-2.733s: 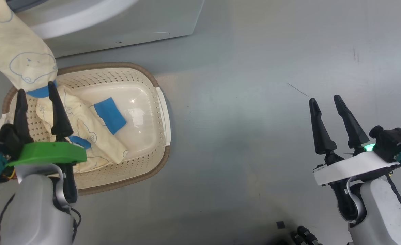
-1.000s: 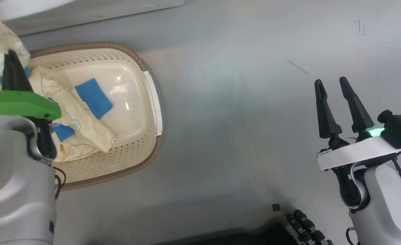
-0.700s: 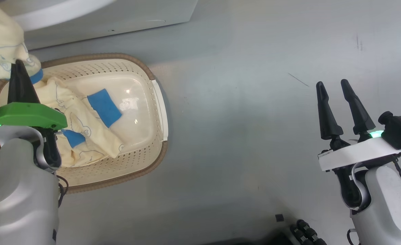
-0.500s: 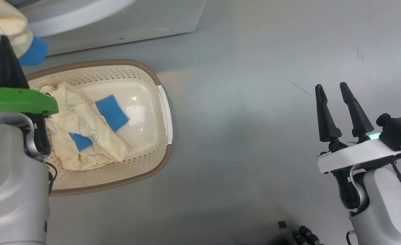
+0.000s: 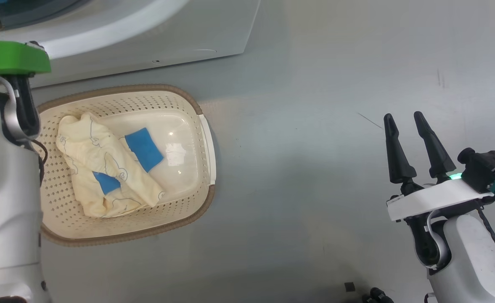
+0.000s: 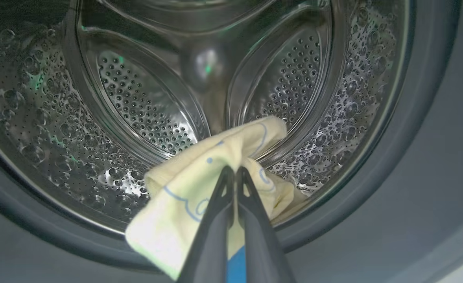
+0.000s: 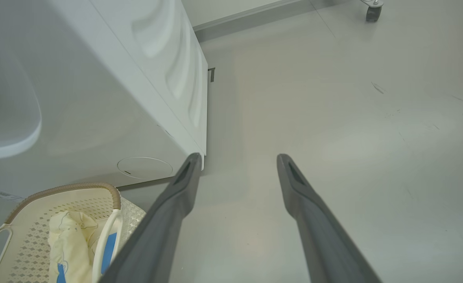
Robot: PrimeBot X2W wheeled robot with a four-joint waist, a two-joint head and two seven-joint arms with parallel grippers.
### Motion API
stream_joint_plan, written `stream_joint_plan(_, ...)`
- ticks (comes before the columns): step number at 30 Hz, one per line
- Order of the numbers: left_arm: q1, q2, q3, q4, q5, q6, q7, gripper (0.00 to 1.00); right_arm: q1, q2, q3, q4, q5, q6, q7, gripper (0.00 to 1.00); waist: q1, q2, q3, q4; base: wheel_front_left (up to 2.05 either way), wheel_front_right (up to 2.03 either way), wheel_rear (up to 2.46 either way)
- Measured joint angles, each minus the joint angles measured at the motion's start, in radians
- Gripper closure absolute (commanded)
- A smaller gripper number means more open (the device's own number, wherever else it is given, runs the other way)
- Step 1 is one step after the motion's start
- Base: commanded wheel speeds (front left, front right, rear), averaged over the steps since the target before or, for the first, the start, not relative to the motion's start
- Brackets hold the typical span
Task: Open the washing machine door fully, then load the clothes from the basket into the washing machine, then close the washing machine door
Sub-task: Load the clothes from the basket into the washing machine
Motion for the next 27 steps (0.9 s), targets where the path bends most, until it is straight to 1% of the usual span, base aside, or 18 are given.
stream_joint_plan(3,-0.042,0.012,0.002,0.000,-0.001,-0.001,0.005,1.00,0.000,0.002,0.014,-0.001,0.002,0.000,0.000,0.00,0.0000,0.0000,0.002,-0.005,0.00,0.00,0.00)
stream_joint_plan(11,-0.174,0.040,0.025,0.025,-0.034,-0.024,0.115,1.00,0.001,0.002,0.021,-0.006,0.012,0.000,0.000,0.00,0.0000,0.0000,0.034,-0.024,0.00,0.00,0.00)
stream_joint_plan(16,-0.250,0.059,0.043,0.050,-0.052,-0.028,0.170,1.00,0.001,0.000,0.025,-0.011,0.019,0.000,0.000,0.00,0.0000,0.0000,0.067,-0.039,0.00,0.00,0.00)
stream_joint_plan(23,-0.358,0.104,0.047,0.073,-0.053,-0.040,0.230,1.00,0.001,0.001,0.045,-0.019,0.030,0.000,0.000,0.00,0.0000,0.0000,0.118,-0.059,0.00,0.00,0.00)
stream_joint_plan(27,-0.410,0.113,0.053,0.090,-0.055,-0.046,0.249,1.00,0.001,0.000,0.054,-0.020,0.036,0.000,0.000,0.00,0.0001,0.0000,0.147,-0.068,0.00,0.00,0.00)
